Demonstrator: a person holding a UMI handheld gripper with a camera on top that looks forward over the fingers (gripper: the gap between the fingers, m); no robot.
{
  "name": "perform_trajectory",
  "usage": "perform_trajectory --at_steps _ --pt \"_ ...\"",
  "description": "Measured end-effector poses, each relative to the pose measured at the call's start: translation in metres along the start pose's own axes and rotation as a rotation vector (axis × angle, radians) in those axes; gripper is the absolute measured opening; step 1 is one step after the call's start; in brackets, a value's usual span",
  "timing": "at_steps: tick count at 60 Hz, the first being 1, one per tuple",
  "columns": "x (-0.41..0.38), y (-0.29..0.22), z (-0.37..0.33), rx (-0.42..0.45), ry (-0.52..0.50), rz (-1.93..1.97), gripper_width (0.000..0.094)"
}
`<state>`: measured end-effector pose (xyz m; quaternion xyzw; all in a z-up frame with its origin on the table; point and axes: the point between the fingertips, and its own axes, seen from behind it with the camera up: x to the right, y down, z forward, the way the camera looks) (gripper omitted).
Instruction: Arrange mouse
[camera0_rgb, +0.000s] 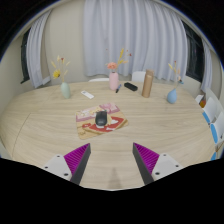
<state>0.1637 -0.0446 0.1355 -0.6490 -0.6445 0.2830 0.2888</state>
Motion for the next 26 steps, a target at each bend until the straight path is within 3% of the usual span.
perform_trajectory --at_steps 26 --pt "0.031 0.065 -0.077 0.009 0.121 0.002 0.0858"
